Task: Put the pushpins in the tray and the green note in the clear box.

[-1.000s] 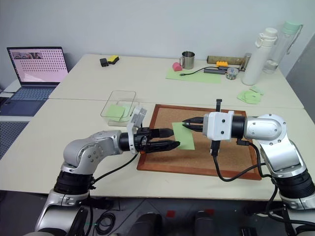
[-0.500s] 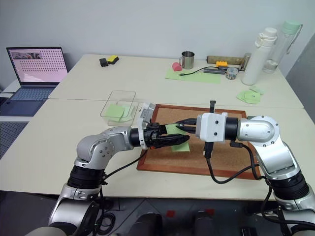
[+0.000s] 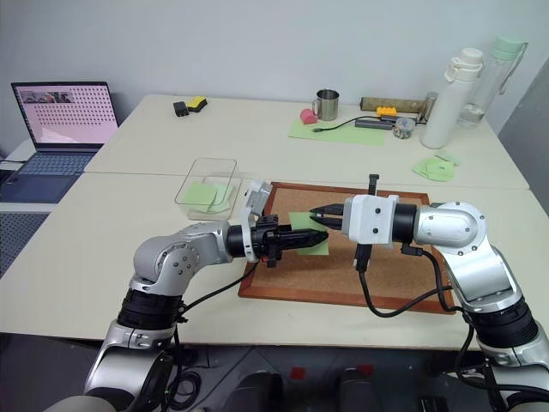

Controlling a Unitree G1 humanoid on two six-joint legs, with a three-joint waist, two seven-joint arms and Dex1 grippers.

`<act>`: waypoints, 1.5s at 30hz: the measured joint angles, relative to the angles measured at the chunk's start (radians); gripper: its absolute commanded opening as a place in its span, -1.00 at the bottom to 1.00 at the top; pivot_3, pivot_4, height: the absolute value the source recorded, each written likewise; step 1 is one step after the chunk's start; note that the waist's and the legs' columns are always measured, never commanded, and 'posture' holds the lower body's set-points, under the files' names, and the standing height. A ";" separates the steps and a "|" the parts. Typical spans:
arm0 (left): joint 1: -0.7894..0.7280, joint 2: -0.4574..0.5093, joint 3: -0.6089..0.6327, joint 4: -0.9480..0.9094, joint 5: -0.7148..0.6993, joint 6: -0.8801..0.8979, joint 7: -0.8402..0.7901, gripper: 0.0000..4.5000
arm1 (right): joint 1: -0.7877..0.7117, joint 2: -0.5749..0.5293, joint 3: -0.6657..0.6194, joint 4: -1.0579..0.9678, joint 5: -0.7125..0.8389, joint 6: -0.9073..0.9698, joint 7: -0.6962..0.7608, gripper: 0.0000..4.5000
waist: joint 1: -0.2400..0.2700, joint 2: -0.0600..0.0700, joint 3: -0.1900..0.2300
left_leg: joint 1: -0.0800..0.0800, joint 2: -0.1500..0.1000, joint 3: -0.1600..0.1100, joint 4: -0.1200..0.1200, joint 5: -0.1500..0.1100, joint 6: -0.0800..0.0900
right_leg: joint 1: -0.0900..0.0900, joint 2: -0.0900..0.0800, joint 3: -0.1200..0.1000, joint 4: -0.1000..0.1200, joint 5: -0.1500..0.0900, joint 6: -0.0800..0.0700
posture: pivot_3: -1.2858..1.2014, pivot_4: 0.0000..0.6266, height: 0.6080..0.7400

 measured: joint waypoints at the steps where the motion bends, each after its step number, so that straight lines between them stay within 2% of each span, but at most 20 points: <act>1: 0.000 0.000 0.000 0.000 0.000 0.003 0.002 -0.97 | 0.000 0.000 0.000 0.001 -0.002 0.000 0.000 -1.00 | 0.000 0.000 0.000 | 0.000 0.000 0.000 0.000 0.000 0.000 | 0.000 0.000 0.000 0.000 0.000 0.000 | 0.03 -0.52 1.00; 6: -0.002 -0.005 0.004 0.006 -0.001 0.012 0.016 -0.97 | 0.000 0.000 0.000 0.002 -0.005 -0.001 0.000 -1.00 | 0.000 0.000 0.000 | 0.000 0.000 0.000 0.000 0.000 0.000 | 0.000 0.000 0.000 0.000 0.000 0.000 | 0.03 -0.52 1.00; 13: -0.013 -0.037 0.050 0.163 0.046 -0.015 0.116 -0.97 | 0.026 -0.006 -0.025 -0.001 -0.006 0.002 -0.027 -1.00 | 0.001 0.000 0.000 | 0.000 0.000 0.000 0.000 0.000 0.000 | 0.000 0.000 0.000 0.000 0.000 0.000 | 0.03 -0.52 1.00; 17: -0.020 -0.043 0.036 0.151 0.069 -0.047 0.122 -0.97 | 0.096 -0.021 -0.096 -0.005 -0.003 0.026 -0.077 -1.00 | 0.012 -0.001 0.000 | -0.001 -0.001 0.000 0.000 0.000 0.000 | 0.000 0.000 0.000 -0.001 0.000 0.000 | 0.03 -0.52 1.00; 21: -0.021 -0.046 -0.031 0.067 0.130 -0.131 0.119 -0.97 | 0.158 0.024 -0.253 0.037 0.016 0.138 -0.229 -1.00 | 0.023 -0.001 0.000 | -0.001 0.000 0.000 0.000 0.000 0.000 | 0.000 -0.001 0.000 -0.001 0.000 0.000 | 0.03 -0.52 1.00; 23: -0.031 -0.043 -0.087 0.034 0.193 -0.202 0.116 -0.97 | 0.174 0.048 -0.347 0.111 0.027 0.196 -0.319 -1.00 | 0.026 -0.001 0.000 | -0.001 -0.001 0.001 0.000 0.000 0.000 | 0.000 -0.001 0.001 -0.001 0.000 0.000 | 0.03 -0.52 1.00; 27: -0.060 -0.026 -0.256 0.010 0.397 -0.455 0.080 -0.97 | 0.172 0.047 -0.507 0.374 0.035 0.286 -0.476 -1.00 | 0.030 0.000 0.000 | 0.000 -0.001 0.004 0.000 0.000 0.000 | 0.000 -0.001 0.003 -0.002 -0.001 -0.003 | 0.03 -0.52 1.00; 32: -0.068 -0.075 -0.330 0.036 0.520 -0.641 0.092 -0.97 | 0.083 0.041 -0.532 0.663 0.049 0.315 -0.508 -1.00 | 0.011 0.001 0.000 | 0.000 0.000 0.006 -0.001 0.000 0.000 | 0.000 0.000 0.004 -0.001 0.000 -0.001 | 0.03 -0.52 1.00; 37: -0.063 -0.097 -0.344 0.045 0.562 -0.685 0.101 -0.97 | -0.033 0.053 -0.530 0.918 0.077 0.299 -0.506 -1.00 | -0.002 0.002 0.000 | 0.000 0.000 0.005 -0.001 0.000 0.000 | 0.000 0.001 0.004 0.000 0.000 0.000 | 0.03 -0.52 1.00; 41: -0.033 -0.092 -0.343 0.037 0.569 -0.668 0.101 -1.00 | -0.107 0.055 -0.520 1.062 0.078 0.264 -0.505 -0.64 | -0.006 0.003 0.000 | 0.000 -0.001 0.005 -0.001 0.000 0.000 | 0.000 0.001 0.004 -0.001 0.001 0.000 | 0.03 -0.52 1.00; 45: -0.011 -0.085 -0.342 0.030 0.570 -0.654 0.103 -1.00 | -0.120 0.055 -0.519 1.126 0.080 0.236 -0.503 -0.23 | -0.006 0.003 0.000 | 0.000 -0.001 0.004 -0.001 0.000 0.000 | 0.000 0.001 0.003 0.000 0.001 0.000 | 0.03 -0.52 1.00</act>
